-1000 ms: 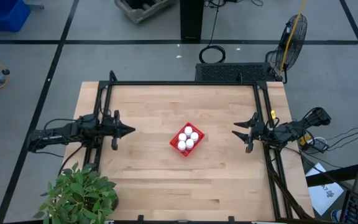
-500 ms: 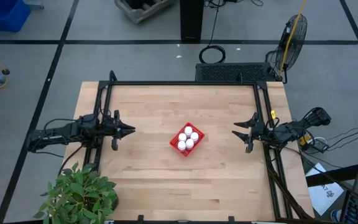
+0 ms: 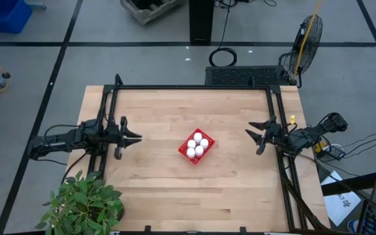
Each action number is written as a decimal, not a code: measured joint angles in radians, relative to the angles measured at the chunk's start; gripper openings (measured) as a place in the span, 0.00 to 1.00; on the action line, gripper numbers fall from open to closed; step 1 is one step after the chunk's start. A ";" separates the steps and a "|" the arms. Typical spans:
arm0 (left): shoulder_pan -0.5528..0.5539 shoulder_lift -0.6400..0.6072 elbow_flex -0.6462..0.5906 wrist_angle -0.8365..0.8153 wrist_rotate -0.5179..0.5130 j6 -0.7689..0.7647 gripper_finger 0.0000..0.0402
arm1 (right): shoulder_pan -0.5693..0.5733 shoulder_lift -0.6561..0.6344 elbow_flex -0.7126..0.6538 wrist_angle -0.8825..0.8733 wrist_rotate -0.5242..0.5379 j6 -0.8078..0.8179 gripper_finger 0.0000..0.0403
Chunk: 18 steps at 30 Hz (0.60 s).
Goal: Pick and place pill bottles into a basket
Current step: Return to Home Position
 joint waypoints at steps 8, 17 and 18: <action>0.000 0.000 0.000 -0.009 0.081 -0.012 0.17 | -0.001 -0.002 0.000 -0.006 -0.255 -0.026 0.44; 0.000 0.000 -0.019 0.028 0.078 -0.029 0.17 | -0.076 -0.020 0.034 -0.047 -0.259 -0.083 0.44; 0.000 0.000 -0.019 0.031 0.078 -0.026 0.17 | -0.086 -0.021 0.051 -0.055 -0.260 -0.090 0.44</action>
